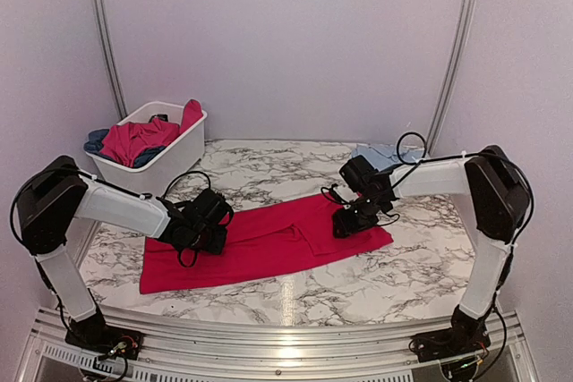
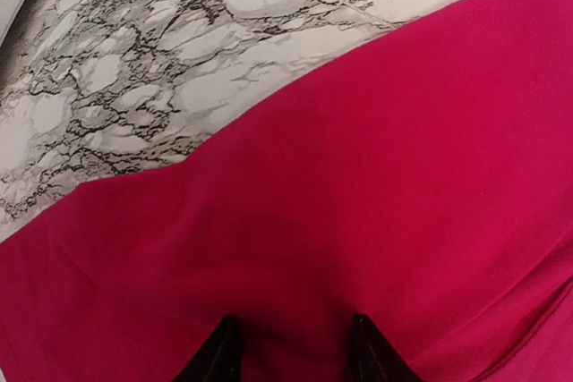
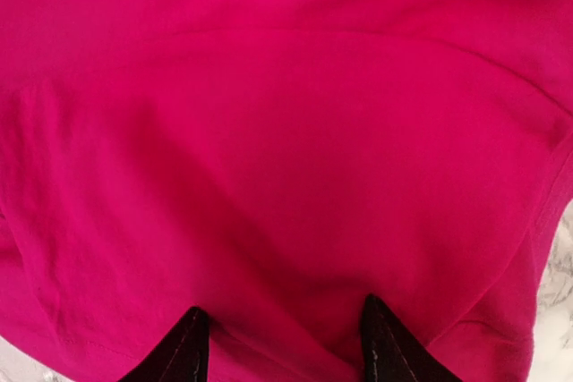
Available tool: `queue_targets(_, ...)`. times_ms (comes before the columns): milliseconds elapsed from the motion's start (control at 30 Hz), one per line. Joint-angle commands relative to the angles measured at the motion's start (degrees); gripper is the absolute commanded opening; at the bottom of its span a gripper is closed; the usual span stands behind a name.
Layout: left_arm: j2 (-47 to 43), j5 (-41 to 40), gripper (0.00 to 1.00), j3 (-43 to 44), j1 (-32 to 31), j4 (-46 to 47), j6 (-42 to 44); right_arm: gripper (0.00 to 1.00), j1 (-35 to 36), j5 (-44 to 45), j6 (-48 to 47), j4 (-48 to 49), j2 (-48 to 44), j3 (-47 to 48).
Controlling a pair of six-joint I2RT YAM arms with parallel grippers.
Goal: Fold and stack the mixed laundry pile
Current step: Rotate the rectangle-folded T-shirt at the center of the board.
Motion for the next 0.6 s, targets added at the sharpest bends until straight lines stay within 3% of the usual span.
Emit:
queue_targets(0, -0.9, -1.6, 0.42, -4.0, 1.1, -9.4, -4.0, 0.55, 0.2, 0.4, -4.0, -1.0, 12.0, 8.9)
queue_targets(433, -8.6, -1.1, 0.42, -2.8, 1.0, -12.2, -1.9, 0.56, -3.4, -0.3, -9.3, -14.4, 48.3, 70.6)
queue_targets(500, -9.9, -1.6, 0.43, -1.5, 1.0, -13.0, -1.4, 0.55, -4.7, 0.0, -8.6, -15.8, 47.4, 72.7)
queue_targets(567, -11.2, -2.2, 0.44, 0.3, 1.1, -14.8, -0.8, 0.56, -4.8, 1.2, -8.4, -13.3, 41.5, 66.0)
